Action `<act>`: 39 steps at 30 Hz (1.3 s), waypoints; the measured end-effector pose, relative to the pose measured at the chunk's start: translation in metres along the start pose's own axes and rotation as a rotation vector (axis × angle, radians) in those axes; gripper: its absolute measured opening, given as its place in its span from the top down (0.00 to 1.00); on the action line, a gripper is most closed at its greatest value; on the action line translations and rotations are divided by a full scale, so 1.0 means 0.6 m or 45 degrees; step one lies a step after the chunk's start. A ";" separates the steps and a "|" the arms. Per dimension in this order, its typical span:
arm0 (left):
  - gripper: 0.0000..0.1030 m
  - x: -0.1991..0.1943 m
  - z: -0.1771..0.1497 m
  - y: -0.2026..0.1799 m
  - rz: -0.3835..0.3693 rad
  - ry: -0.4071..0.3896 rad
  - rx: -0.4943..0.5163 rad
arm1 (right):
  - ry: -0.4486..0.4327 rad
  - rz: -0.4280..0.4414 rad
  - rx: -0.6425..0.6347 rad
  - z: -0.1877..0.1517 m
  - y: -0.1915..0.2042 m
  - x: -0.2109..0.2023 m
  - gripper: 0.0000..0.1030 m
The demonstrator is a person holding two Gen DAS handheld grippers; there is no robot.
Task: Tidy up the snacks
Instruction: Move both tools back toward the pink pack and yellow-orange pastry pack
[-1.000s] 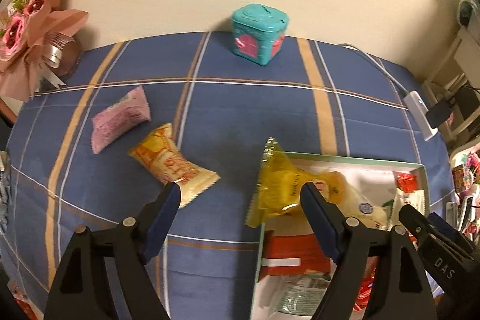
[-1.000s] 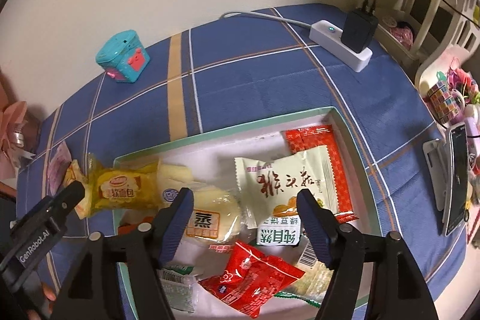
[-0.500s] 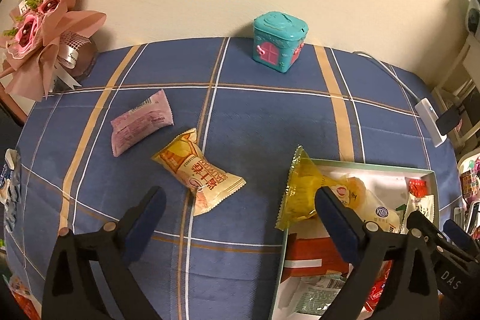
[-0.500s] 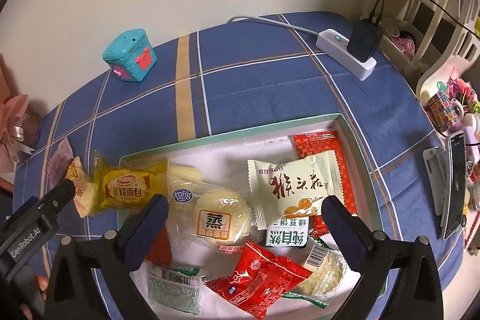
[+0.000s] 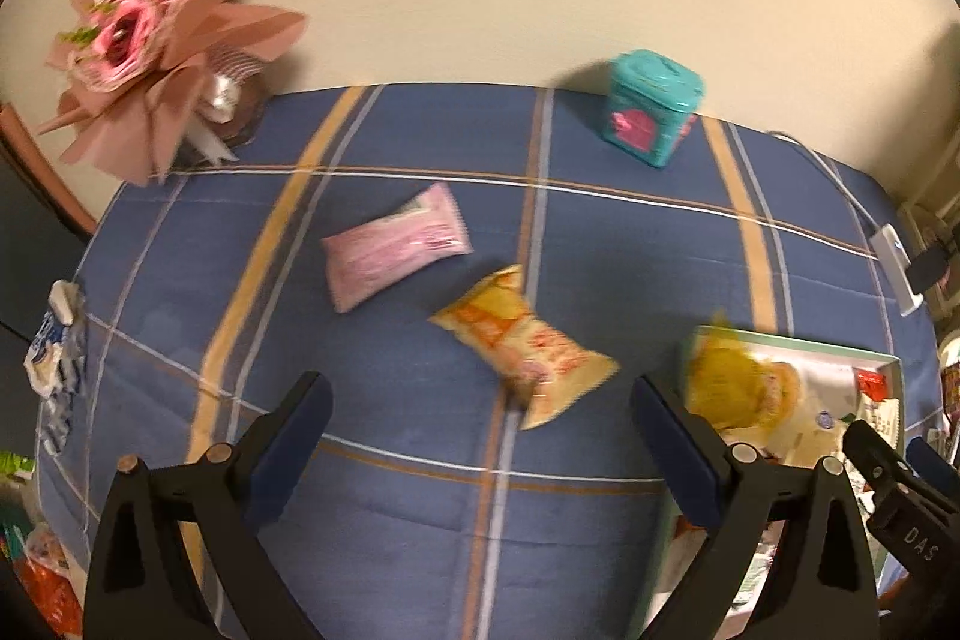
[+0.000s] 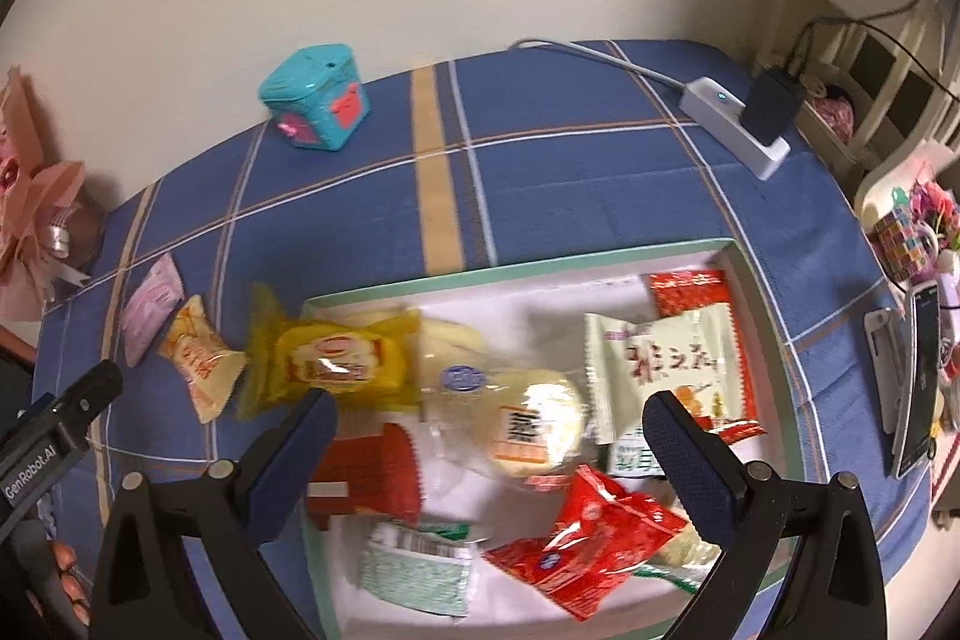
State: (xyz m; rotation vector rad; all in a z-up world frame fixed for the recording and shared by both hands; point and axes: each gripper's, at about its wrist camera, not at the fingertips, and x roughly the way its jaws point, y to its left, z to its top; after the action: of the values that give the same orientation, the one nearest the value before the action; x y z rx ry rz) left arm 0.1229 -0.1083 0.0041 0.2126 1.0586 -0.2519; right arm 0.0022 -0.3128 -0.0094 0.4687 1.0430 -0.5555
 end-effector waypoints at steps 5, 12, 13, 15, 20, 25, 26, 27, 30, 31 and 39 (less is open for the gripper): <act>0.03 -0.006 -0.002 0.058 0.057 0.001 -0.049 | -0.009 0.015 -0.040 -0.006 0.036 -0.004 0.00; 0.03 -0.011 -0.010 0.139 0.126 0.014 -0.128 | -0.020 0.053 -0.112 -0.021 0.097 -0.007 0.00; 0.03 -0.012 -0.011 0.147 0.128 0.017 -0.137 | -0.021 0.057 -0.123 -0.023 0.107 -0.007 0.00; 0.03 -0.011 -0.012 0.168 0.136 0.022 -0.161 | -0.020 0.069 -0.150 -0.029 0.129 -0.007 0.00; 0.03 -0.013 -0.017 0.212 0.158 0.030 -0.206 | -0.017 0.088 -0.208 -0.043 0.176 -0.007 0.00; 0.03 -0.011 -0.020 0.245 0.170 0.039 -0.228 | -0.014 0.103 -0.272 -0.058 0.222 -0.006 0.00; 0.03 -0.011 -0.021 0.252 0.171 0.040 -0.233 | -0.014 0.108 -0.285 -0.061 0.231 -0.005 0.00; 0.03 -0.011 -0.021 0.257 0.170 0.041 -0.237 | -0.014 0.113 -0.295 -0.064 0.239 -0.005 0.00; 0.03 -0.008 -0.023 0.273 0.171 0.045 -0.250 | -0.004 0.131 -0.321 -0.071 0.261 -0.001 0.00; 0.03 -0.005 -0.024 0.278 0.170 0.049 -0.253 | -0.002 0.132 -0.328 -0.073 0.266 0.001 0.00; 0.03 0.020 -0.024 0.283 0.129 0.079 -0.252 | 0.014 0.115 -0.336 -0.076 0.283 0.021 0.00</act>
State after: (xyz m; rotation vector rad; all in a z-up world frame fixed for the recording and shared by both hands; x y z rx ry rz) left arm 0.1680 0.0563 -0.0044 0.0957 1.1236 -0.0486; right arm 0.0838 -0.1572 -0.0230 0.2842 1.0823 -0.3295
